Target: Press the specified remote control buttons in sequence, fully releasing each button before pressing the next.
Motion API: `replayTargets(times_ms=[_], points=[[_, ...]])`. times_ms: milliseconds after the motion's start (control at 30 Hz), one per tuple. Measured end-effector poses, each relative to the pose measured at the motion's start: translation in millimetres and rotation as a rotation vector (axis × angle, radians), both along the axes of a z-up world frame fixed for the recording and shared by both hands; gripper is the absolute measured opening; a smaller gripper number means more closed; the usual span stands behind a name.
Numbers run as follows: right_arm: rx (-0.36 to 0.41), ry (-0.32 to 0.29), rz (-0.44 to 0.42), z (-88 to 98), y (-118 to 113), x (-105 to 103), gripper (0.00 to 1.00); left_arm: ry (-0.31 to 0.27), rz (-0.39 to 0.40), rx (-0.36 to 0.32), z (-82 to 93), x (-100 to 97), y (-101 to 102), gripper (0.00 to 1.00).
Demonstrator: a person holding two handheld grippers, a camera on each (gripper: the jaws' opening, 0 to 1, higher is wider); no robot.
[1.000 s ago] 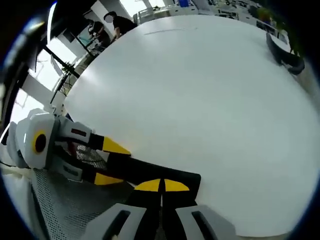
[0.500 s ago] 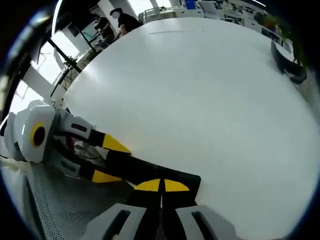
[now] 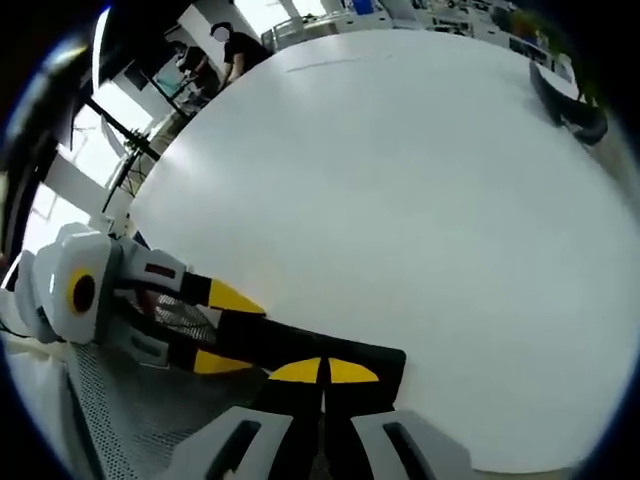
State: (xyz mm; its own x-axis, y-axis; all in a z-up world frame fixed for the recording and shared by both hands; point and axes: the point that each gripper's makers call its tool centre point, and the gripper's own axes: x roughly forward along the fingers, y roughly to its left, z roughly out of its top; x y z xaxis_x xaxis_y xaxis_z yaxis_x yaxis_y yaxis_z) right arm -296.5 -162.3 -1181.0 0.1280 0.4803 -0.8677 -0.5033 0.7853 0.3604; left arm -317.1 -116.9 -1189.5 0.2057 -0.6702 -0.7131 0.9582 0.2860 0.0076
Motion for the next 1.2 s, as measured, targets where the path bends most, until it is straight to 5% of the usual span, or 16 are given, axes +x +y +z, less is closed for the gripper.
replayTargets(times_ms=[433,833,1200], points=[[0.003,-0.030,0.065,-0.7,10.8,0.1,0.00,-0.003,-0.048,-0.002,0.3,-8.1,-11.7,0.24],[0.005,0.011,0.049,-1.3,8.4,-4.4,0.00,0.001,-0.052,-0.019,0.3,-10.4,-13.1,0.24],[-0.006,-0.036,0.086,-3.5,9.1,-3.0,0.00,0.007,-0.041,-0.024,0.0,-8.8,-13.3,0.24]])
